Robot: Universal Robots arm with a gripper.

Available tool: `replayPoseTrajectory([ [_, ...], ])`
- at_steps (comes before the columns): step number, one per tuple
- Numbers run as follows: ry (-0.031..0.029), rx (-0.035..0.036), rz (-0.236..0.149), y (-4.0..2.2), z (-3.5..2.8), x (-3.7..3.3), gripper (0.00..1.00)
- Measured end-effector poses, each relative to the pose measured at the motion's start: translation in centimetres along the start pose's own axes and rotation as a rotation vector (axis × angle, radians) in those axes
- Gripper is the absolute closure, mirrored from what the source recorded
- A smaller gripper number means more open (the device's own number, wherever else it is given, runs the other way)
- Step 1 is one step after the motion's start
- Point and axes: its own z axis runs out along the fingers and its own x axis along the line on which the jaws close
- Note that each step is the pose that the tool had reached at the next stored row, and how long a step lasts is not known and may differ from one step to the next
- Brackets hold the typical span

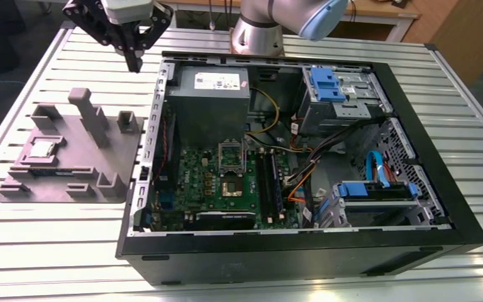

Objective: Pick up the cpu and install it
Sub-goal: 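Reach for the cpu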

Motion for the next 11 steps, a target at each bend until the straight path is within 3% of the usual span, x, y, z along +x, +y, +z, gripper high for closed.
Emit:
replayPoseTrajectory([
  [11,0.0,0.0,0.0,-0.05,0.0,0.75,0.9],
])
